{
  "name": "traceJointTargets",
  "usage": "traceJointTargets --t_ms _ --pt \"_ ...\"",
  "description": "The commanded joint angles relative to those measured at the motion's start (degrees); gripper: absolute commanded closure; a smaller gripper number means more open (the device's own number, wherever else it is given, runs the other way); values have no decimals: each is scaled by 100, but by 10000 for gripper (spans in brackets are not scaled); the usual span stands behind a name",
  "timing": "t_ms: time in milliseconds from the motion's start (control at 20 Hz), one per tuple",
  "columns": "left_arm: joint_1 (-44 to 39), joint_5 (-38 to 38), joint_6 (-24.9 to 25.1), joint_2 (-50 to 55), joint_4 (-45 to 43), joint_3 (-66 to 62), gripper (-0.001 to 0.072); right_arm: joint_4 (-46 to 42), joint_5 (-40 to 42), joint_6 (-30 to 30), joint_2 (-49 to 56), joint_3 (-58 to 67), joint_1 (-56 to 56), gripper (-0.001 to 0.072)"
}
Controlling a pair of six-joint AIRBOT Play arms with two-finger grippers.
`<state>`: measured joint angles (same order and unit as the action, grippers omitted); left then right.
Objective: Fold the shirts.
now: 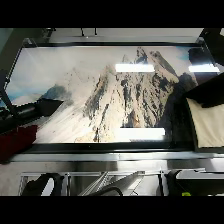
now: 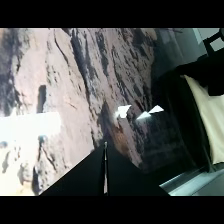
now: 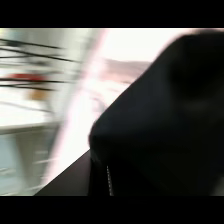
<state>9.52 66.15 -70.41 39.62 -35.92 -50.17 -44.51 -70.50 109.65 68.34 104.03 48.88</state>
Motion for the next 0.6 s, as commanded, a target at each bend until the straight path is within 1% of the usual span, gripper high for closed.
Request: traceJointTargets --t_ms 0,150,250,400,550 --pt "4 -55 105 4 -4 2 690 -2214 -1152 855 -315 -61 50 691" --pt "4 -52 203 4 -2 2 690 -3606 -1784 1034 -651 -234 55 691" --pt "4 -2 238 2 -4 2 690 -4295 -2194 1058 -793 -282 55 690" --pt "4 96 361 4 -4 2 690 -4922 -2601 1043 -999 -507 55 690" --pt "4 267 448 4 -4 2 690 -5222 -2597 1045 -1305 -1056 55 690"
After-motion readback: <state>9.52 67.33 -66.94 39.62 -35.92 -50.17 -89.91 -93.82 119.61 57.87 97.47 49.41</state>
